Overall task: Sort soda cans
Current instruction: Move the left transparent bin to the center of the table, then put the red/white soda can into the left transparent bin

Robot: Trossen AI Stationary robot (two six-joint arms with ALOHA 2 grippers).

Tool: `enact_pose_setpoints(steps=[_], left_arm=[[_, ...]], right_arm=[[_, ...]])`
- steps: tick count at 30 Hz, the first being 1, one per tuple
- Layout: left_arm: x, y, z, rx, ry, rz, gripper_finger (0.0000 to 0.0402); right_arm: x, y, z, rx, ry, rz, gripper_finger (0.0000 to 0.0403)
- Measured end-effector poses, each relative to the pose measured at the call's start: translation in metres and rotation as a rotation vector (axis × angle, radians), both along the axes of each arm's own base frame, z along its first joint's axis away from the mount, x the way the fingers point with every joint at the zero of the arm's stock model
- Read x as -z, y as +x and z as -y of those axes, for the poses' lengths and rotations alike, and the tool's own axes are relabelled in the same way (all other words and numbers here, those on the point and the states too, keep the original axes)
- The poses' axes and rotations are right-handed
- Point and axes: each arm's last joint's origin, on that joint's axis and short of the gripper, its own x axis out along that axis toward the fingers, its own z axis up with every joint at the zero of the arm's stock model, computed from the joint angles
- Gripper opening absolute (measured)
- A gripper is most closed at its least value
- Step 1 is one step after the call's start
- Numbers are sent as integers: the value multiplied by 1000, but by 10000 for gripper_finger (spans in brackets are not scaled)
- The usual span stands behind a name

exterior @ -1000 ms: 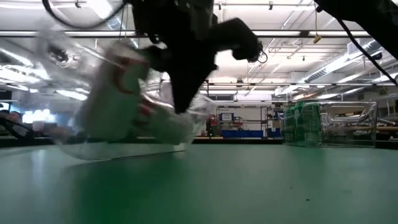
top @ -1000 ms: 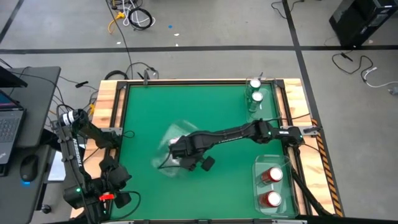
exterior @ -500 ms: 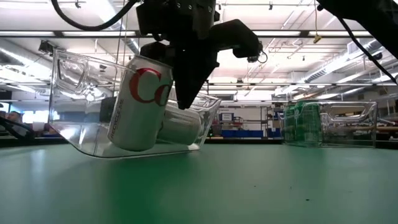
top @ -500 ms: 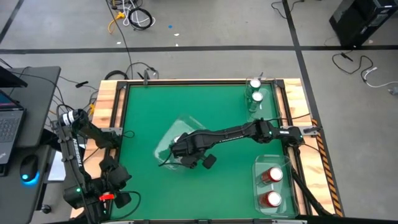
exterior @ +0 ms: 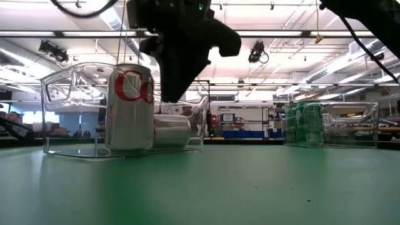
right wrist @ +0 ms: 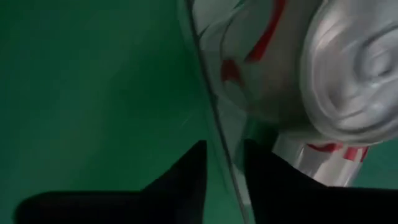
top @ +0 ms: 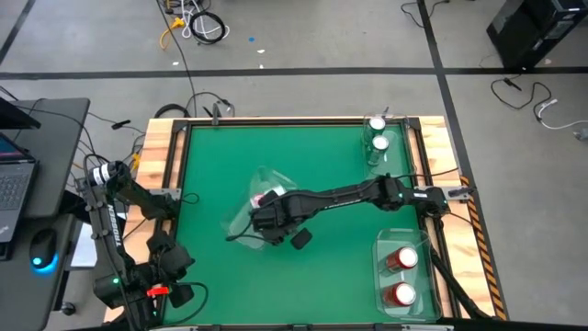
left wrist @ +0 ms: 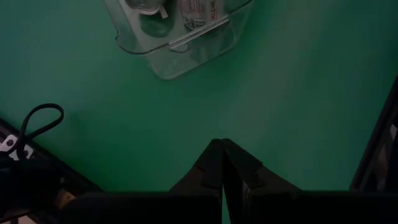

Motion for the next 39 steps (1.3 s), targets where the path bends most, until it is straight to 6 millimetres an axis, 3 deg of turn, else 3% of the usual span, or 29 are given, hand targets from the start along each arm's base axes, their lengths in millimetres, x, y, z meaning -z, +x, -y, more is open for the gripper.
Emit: enact_pose_setpoints(steps=[8, 12, 14, 17, 19, 26, 30, 39], left_arm=[[0, 0, 1, 0, -9, 3, 3], [0, 1, 1, 0, -10, 10, 3], [0, 1, 1, 8, -1, 29, 3], [0, 1, 1, 53, 41, 68, 3], [2, 1, 0, 61, 71, 80, 2], [19, 1, -1, 73, 110, 128, 1], [28, 0, -3, 74, 132, 127, 1], [28, 0, -4, 66, 127, 129, 0]], right_arm=[[-51, -13, 7, 59, 38, 134, 180], [-73, -6, 37, 133, 97, 280, 200], [-69, -1, 56, 185, 152, 292, 206], [-47, 10, 76, 237, 210, 270, 215], [-32, 13, 80, 254, 219, 252, 222], [-10, 22, 82, 235, 233, 297, 269], [-5, 21, 94, 252, 226, 297, 301], [20, 14, 115, 331, 315, 212, 335]])
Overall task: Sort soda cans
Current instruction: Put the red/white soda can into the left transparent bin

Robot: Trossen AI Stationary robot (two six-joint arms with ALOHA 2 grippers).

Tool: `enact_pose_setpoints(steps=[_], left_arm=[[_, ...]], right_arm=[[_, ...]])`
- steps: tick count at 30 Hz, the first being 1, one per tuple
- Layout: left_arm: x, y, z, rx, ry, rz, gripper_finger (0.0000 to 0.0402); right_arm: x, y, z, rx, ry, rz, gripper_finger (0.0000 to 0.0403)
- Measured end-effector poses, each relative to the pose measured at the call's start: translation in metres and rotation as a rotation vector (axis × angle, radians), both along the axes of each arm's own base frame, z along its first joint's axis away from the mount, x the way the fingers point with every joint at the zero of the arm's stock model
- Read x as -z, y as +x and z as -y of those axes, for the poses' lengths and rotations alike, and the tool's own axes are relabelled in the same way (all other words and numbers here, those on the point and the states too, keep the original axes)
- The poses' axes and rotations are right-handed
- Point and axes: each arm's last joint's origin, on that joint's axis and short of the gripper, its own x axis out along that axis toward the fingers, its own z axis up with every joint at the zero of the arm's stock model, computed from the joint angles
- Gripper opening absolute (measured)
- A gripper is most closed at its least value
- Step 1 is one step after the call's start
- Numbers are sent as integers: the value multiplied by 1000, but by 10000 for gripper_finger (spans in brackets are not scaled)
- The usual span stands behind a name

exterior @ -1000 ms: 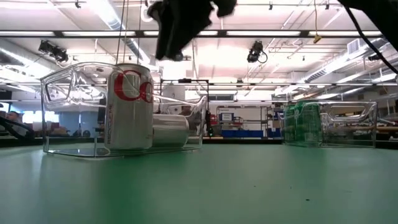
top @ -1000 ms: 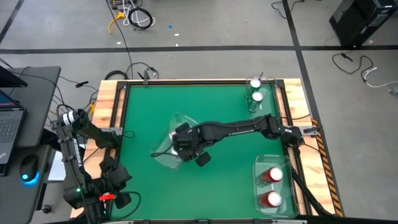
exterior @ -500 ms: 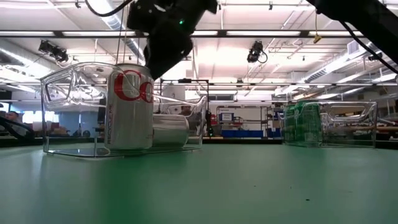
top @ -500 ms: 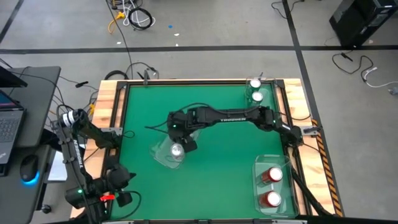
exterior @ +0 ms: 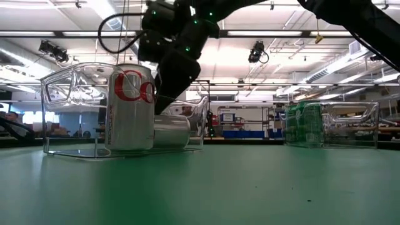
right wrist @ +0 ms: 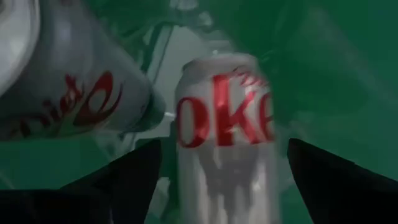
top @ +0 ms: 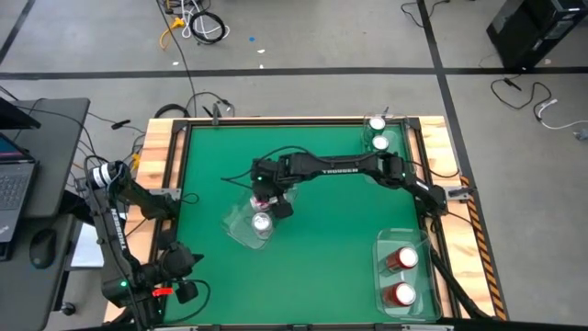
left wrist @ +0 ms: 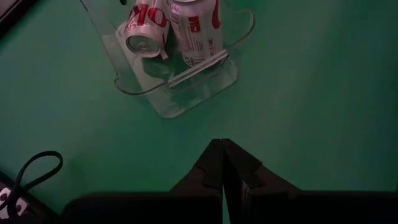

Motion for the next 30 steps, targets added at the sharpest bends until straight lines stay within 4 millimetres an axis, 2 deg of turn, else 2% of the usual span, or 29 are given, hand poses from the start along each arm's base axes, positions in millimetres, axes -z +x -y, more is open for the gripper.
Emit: enact_pose_setpoints(steps=[7, 11, 14, 17, 21, 28, 30], left_arm=[[0, 1, 0, -5, -3, 1, 0], [0, 1, 0, -6, -3, 1, 0], [0, 1, 0, -6, -4, 2, 0], [0, 1, 0, -6, -4, 2, 0], [0, 1, 0, -6, -5, 2, 0], [0, 1, 0, -6, -7, 2, 0], [0, 2, 1, -4, -14, 4, 0]], right_arm=[[26, -3, 2, -6, 12, -15, 337], [34, -4, 1, -3, -1, 0, 334], [36, -5, 1, -8, -4, -2, 322], [36, -5, 1, -12, -14, -2, 291], [34, -4, 1, -14, -16, -6, 241], [14, 2, 2, 12, -3, 11, 234], [1, 4, 2, 8, -6, 36, 167]])
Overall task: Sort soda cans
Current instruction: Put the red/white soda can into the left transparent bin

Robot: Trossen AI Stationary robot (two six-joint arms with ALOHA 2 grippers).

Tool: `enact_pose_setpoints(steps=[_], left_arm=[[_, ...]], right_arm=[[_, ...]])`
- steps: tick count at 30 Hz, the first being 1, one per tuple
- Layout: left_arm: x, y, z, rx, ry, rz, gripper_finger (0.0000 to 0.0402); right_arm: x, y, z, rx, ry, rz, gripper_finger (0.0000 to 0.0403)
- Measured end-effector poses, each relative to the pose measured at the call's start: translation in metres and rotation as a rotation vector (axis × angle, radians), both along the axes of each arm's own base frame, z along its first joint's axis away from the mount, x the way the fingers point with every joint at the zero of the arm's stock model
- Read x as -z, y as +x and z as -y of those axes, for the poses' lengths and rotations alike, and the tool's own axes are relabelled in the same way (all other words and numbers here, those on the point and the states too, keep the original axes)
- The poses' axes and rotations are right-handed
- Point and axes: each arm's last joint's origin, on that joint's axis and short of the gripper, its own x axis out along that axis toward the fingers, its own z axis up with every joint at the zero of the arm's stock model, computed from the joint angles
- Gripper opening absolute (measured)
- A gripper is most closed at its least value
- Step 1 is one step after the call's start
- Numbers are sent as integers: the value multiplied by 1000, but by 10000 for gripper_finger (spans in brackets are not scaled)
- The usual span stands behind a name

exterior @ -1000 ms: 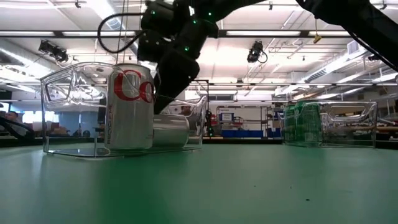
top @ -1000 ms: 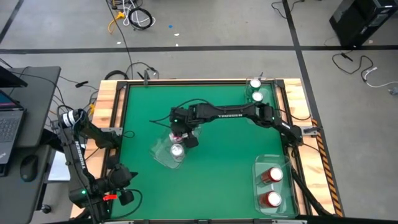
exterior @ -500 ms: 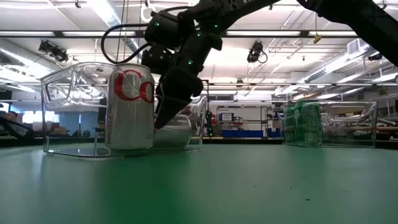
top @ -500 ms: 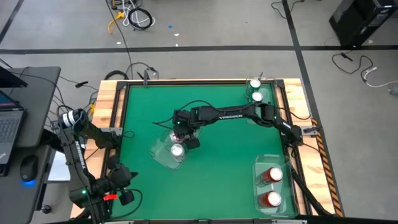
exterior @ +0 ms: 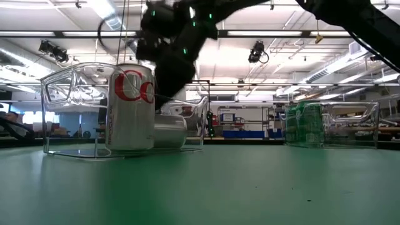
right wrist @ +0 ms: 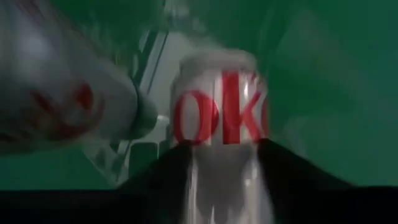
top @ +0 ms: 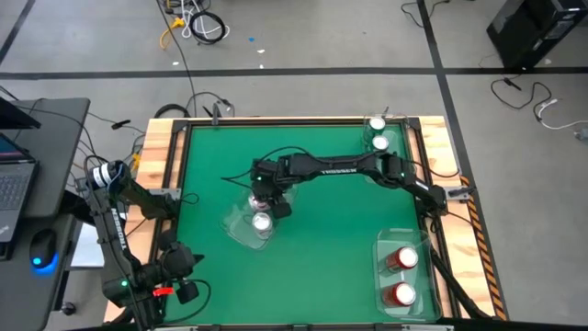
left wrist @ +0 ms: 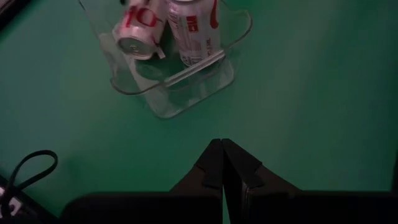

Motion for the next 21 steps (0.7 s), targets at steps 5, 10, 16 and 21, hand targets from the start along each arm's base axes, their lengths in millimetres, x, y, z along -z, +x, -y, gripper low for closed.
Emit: enact_pose_setpoints(steps=[5, 10, 16, 21], left_arm=[[0, 0, 0, 1, -3, 0, 0], [0, 0, 0, 2, -5, 1, 0], [3, 1, 0, 13, 16, 55, 0], [14, 3, -5, 12, 70, 93, 0]], right_arm=[[-36, 1, 0, 2, -4, 55, 92], [-65, -4, 0, 6, -2, 70, 54], [-53, -6, -5, 27, 20, -4, 87], [-39, -11, -4, 24, 21, -88, 136]])
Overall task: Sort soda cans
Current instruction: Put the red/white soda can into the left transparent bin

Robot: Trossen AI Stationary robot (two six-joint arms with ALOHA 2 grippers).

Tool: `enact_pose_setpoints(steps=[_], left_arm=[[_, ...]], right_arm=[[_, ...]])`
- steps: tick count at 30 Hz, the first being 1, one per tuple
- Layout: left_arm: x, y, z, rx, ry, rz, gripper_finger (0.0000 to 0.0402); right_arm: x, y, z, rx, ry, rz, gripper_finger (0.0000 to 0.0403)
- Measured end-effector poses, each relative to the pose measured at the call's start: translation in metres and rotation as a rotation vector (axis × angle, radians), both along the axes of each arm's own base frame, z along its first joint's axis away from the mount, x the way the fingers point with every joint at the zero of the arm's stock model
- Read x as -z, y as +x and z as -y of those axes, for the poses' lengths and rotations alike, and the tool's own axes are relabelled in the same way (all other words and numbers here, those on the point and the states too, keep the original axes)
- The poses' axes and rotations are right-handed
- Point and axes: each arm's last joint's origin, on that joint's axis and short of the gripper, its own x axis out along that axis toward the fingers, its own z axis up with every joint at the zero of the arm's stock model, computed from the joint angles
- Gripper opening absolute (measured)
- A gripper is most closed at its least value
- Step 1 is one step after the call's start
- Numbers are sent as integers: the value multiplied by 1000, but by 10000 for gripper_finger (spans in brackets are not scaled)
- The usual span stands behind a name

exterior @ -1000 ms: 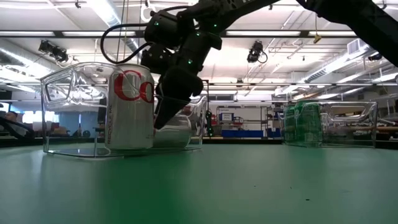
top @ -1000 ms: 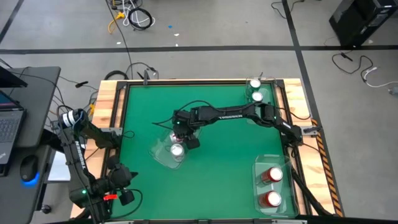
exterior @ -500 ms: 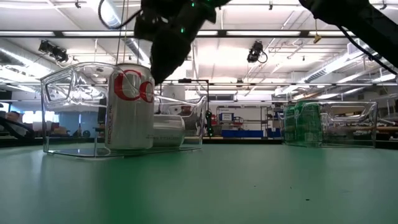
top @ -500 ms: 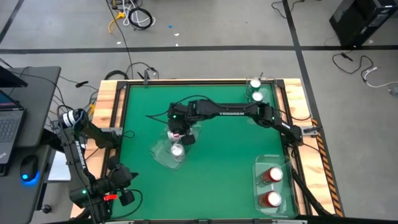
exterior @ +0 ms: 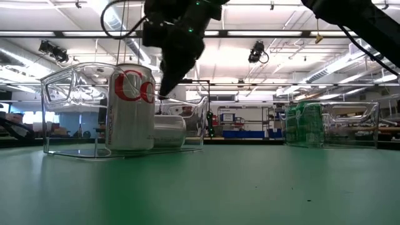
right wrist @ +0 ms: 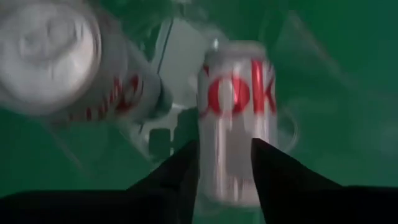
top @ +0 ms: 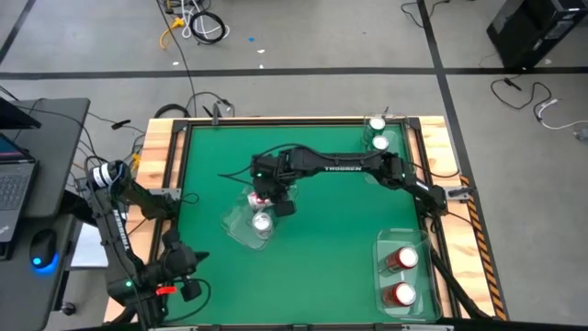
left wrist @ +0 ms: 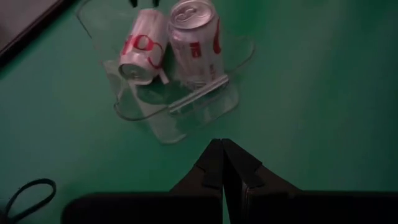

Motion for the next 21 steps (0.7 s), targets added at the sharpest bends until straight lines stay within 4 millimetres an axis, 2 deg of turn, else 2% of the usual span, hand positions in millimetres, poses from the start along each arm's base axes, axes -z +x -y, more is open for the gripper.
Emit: enact_pose_setpoints(steps=[2, 4, 8, 11, 18, 21], left_arm=[[3, 5, -4, -24, 11, -4, 0], [3, 9, -9, -41, 25, 5, 0], [-10, 18, -23, -3, 73, 52, 0], [-26, 20, -38, 20, 88, 79, 0], [-59, 24, -81, 79, 69, 42, 0], [-72, 27, -101, 123, 27, 7, 0]], right_arm=[[1, -5, 2, -3, 0, -48, 139], [2, -10, 2, -17, -2, -92, 125], [-4, -20, -3, -45, -9, -156, 56], [-21, -29, -12, -66, -36, -160, 9], [-77, -63, -28, -64, -37, -73, 2], [-87, -77, -30, -40, -28, -10, 0]])
